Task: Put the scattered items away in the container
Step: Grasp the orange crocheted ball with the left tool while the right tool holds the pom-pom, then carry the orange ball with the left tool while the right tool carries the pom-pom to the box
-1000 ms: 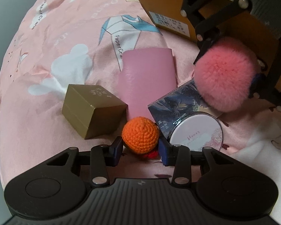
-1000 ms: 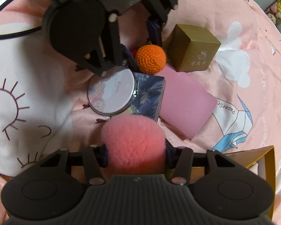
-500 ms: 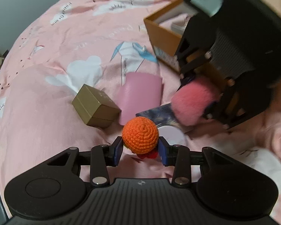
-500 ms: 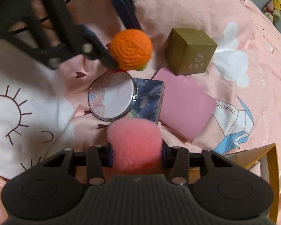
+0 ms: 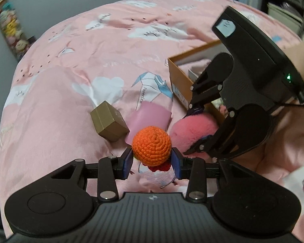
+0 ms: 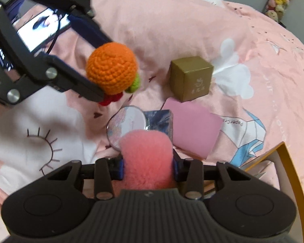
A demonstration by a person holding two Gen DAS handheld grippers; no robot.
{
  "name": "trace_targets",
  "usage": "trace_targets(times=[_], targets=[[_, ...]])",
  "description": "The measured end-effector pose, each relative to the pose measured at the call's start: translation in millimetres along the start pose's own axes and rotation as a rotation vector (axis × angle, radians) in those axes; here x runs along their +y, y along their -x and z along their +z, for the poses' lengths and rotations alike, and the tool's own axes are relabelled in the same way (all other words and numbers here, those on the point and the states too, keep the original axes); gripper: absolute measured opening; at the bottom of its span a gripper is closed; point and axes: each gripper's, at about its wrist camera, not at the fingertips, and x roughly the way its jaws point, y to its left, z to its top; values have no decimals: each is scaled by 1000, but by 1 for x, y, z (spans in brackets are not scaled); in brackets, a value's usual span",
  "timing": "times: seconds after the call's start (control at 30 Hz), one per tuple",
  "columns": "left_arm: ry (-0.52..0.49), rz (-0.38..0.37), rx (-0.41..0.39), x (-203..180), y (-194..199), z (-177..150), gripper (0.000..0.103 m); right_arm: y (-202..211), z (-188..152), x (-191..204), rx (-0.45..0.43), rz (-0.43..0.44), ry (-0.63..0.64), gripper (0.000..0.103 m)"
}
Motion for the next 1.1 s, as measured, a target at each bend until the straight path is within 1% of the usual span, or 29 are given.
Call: trace_targets(times=[0.13,0.2,0.23,0.27,0.3,0.37,0.47,0.53,0.57,0.6,0.63,0.67,0.7,0.77,0.8,0.83,0.9,1.0,1.1], targets=[[126,1,-22,4,9,-3,46,9,0,-4,-59,3,-79,44],[155,1,-52,3,15,-3,46,15,2,-6,-102,-15,-102,41],[157,9,-65,2,19,-2,46,24,2,-6,-126,-20,-113,31],[155,17,-79,1,23,-1,46,32,2,-7,-153,-25,-127,15],[150,24,-97,-1,28,2,46,41,2,-10,-176,-37,-147,2],[141,25,-127,-4,35,6,46,59,0,-15,-219,-55,-180,2],[143,19,-160,-7,44,12,46,82,-5,-23,-243,-53,-222,2],[140,15,-153,-10,45,13,46,87,-10,-25,-223,-39,-248,8],[133,15,-143,-12,44,14,46,86,-12,-23,-197,-26,-250,9],[121,16,-131,-14,42,14,46,84,-14,-19,-168,-15,-235,12],[106,17,-118,-17,41,13,46,80,-14,-13,-140,-12,-205,27],[93,17,-108,-20,39,11,46,75,-15,-8,-114,-15,-169,38],[81,15,-100,-23,38,9,46,70,-16,-2,-89,-22,-126,53],[60,9,-83,-28,35,4,46,61,-15,8,-42,-22,-32,54],[54,9,-72,-29,33,1,46,56,-15,13,-18,-18,15,59],[50,12,-61,-30,31,-1,46,52,-14,17,6,-14,60,65],[49,21,-46,-31,28,-6,46,43,-14,24,53,-6,153,71],[65,22,-41,-25,27,-10,46,24,-11,34,130,7,270,71],[85,30,-44,-18,30,-13,46,1,-8,39,204,23,341,71]])
